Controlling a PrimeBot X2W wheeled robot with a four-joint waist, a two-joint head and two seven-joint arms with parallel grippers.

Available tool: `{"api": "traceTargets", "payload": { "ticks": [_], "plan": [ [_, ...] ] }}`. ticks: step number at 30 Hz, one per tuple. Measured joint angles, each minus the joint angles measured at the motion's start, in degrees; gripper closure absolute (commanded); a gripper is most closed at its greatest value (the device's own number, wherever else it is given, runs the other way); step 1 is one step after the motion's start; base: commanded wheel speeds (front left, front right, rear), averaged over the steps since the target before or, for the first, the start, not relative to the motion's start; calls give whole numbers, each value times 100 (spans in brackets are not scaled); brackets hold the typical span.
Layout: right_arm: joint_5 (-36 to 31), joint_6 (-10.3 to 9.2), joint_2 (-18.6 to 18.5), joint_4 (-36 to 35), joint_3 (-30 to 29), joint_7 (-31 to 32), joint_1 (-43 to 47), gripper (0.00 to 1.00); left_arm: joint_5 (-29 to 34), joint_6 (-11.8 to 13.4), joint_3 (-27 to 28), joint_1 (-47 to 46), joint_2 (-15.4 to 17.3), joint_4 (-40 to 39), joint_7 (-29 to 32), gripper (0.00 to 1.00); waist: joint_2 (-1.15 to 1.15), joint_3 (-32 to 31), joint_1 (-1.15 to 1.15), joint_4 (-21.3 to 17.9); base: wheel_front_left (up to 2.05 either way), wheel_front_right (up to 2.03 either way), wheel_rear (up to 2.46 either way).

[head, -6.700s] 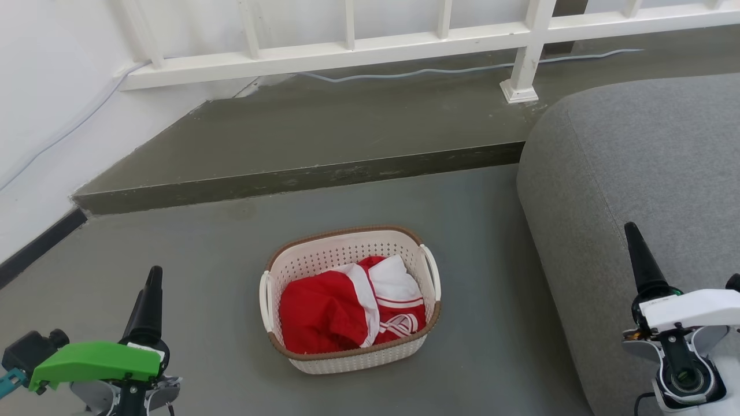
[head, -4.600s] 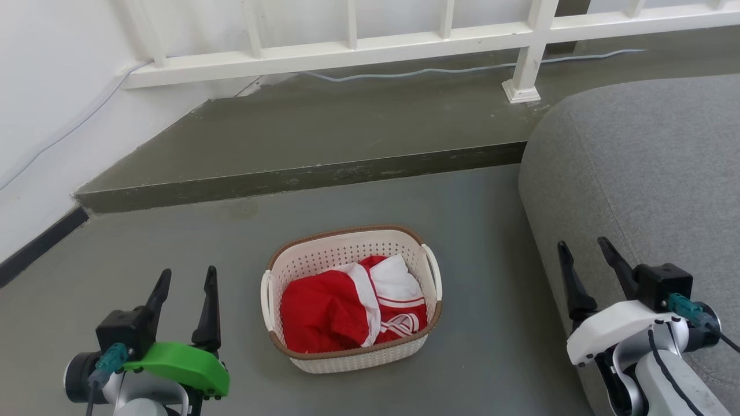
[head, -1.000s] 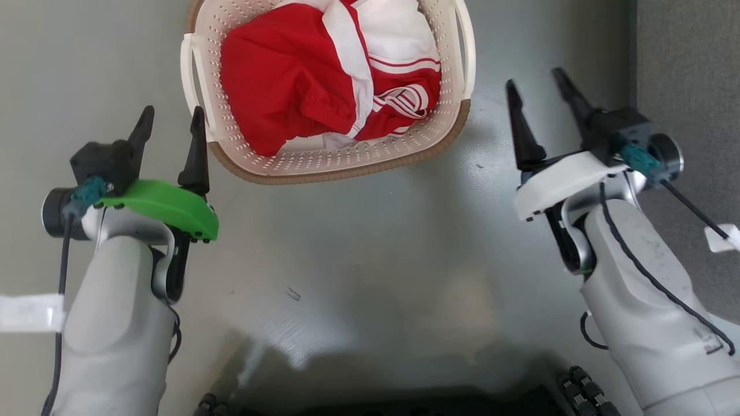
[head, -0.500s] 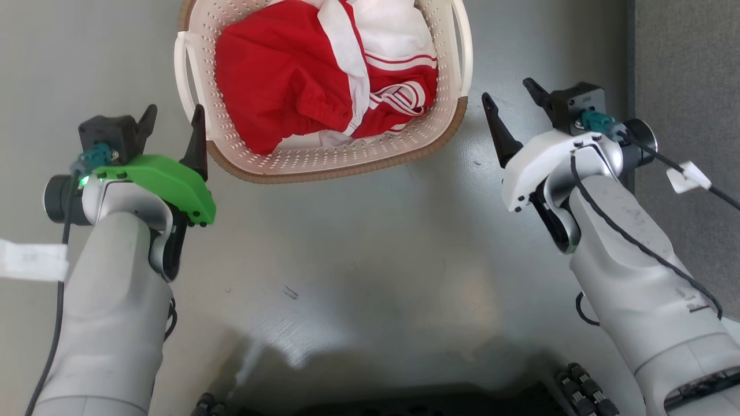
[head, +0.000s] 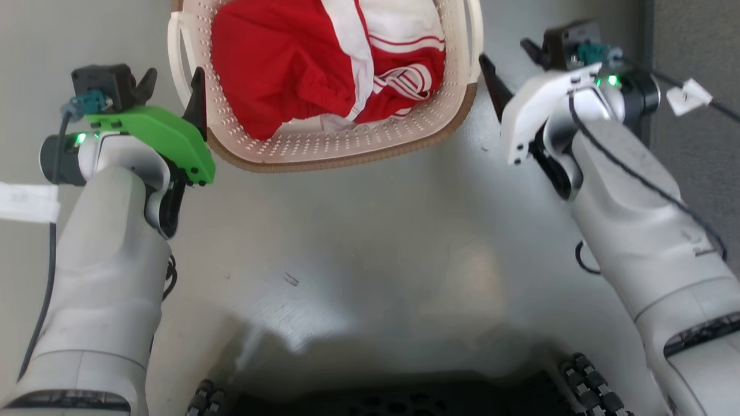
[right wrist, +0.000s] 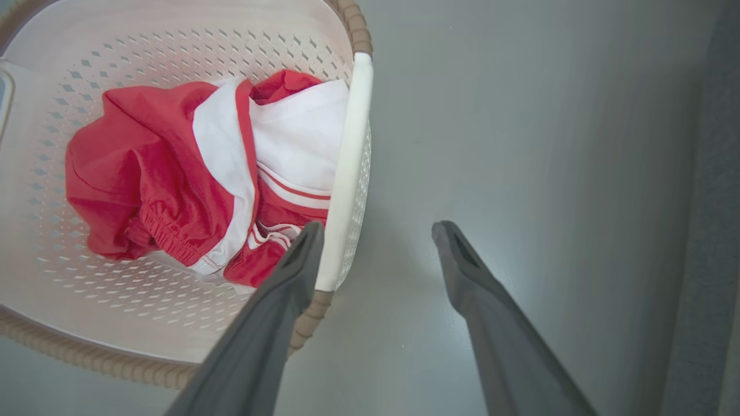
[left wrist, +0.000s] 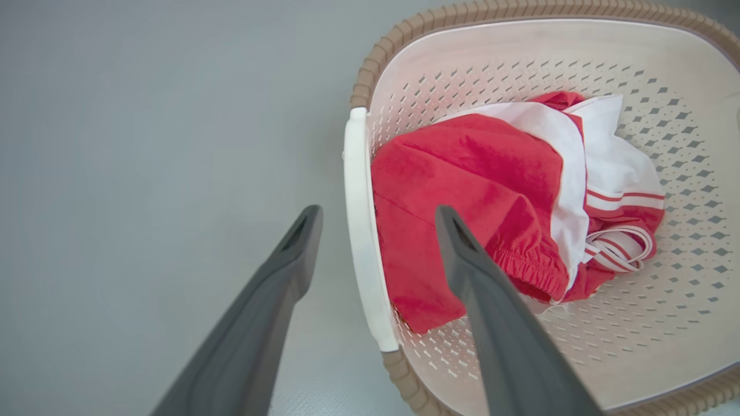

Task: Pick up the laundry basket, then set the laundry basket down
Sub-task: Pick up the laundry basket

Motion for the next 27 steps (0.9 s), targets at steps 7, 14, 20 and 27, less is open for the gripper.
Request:
{"api": "traceTargets", "payload": {
  "ticks": [7,14,20,27],
  "plan": [
    [89,66,-2,158,152,78,-393,0,-58,-2,-22,-327,-16,281,130,0,0,249,0,59,0,0,0],
    [357,115,-10,260,377,92,-609,0,-143,-3,-87,-602,-59,532,193,0,0,463,0,148,0,0,0],
    [567,116,-14,339,530,91,-731,0,-229,-10,-147,-759,-90,723,254,0,0,584,0,220,0,0,0],
    [734,115,-23,445,688,58,-889,0,-461,-10,-379,-927,-154,880,399,0,0,698,0,264,0,0,0]
  ]
}}
